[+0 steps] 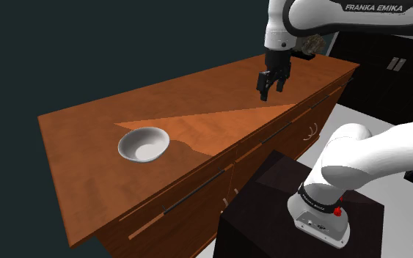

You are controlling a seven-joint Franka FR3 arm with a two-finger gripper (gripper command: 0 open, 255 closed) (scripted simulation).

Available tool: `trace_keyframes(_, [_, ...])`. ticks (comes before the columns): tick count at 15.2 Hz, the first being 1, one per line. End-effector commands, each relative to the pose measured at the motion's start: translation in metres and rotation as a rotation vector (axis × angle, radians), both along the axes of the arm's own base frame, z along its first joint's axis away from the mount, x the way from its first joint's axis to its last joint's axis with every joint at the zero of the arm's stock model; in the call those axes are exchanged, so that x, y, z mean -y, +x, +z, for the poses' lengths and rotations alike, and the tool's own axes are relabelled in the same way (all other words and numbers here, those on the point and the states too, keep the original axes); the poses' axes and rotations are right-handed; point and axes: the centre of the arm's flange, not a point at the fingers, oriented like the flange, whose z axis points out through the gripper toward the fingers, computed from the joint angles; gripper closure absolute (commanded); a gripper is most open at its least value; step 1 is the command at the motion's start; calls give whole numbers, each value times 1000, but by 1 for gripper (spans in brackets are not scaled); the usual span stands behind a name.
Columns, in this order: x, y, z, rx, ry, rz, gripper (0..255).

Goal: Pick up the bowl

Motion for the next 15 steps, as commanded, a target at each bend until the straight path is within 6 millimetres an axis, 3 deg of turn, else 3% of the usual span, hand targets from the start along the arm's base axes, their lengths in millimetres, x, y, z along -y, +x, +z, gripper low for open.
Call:
trace_keyframes(1, [0, 0, 0, 0, 0, 0, 0])
trace_keyframes(15, [-36, 148, -89, 0, 234, 174, 0])
